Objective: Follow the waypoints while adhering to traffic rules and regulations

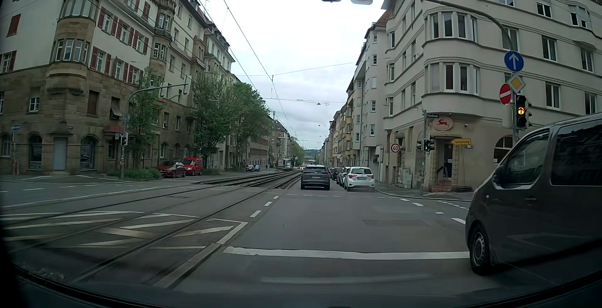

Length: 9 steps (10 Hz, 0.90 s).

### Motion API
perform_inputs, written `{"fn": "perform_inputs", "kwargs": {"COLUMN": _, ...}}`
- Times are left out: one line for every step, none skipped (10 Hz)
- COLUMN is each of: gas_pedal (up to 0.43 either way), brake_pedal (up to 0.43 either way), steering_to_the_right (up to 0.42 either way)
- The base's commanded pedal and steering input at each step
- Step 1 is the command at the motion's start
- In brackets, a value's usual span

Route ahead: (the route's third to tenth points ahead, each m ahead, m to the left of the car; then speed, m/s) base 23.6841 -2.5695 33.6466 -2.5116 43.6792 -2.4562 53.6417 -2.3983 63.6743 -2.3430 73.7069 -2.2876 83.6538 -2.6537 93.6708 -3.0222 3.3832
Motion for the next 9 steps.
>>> {"fn": "perform_inputs", "kwargs": {"gas_pedal": 0.000, "brake_pedal": 0.226, "steering_to_the_right": -0.007}}
{"fn": "perform_inputs", "kwargs": {"gas_pedal": 0.000, "brake_pedal": 0.226, "steering_to_the_right": -0.007}}
{"fn": "perform_inputs", "kwargs": {"gas_pedal": 0.000, "brake_pedal": 0.238, "steering_to_the_right": -0.007}}
{"fn": "perform_inputs", "kwargs": {"gas_pedal": 0.000, "brake_pedal": 0.238, "steering_to_the_right": -0.007}}
{"fn": "perform_inputs", "kwargs": {"gas_pedal": 0.000, "brake_pedal": 0.244, "steering_to_the_right": -0.002}}
{"fn": "perform_inputs", "kwargs": {"gas_pedal": 0.000, "brake_pedal": 0.244, "steering_to_the_right": 0.003}}
{"fn": "perform_inputs", "kwargs": {"gas_pedal": 0.000, "brake_pedal": 0.250, "steering_to_the_right": 0.008}}
{"fn": "perform_inputs", "kwargs": {"gas_pedal": 0.000, "brake_pedal": 0.250, "steering_to_the_right": 0.010}}
{"fn": "perform_inputs", "kwargs": {"gas_pedal": 0.000, "brake_pedal": 0.256, "steering_to_the_right": 0.009}}
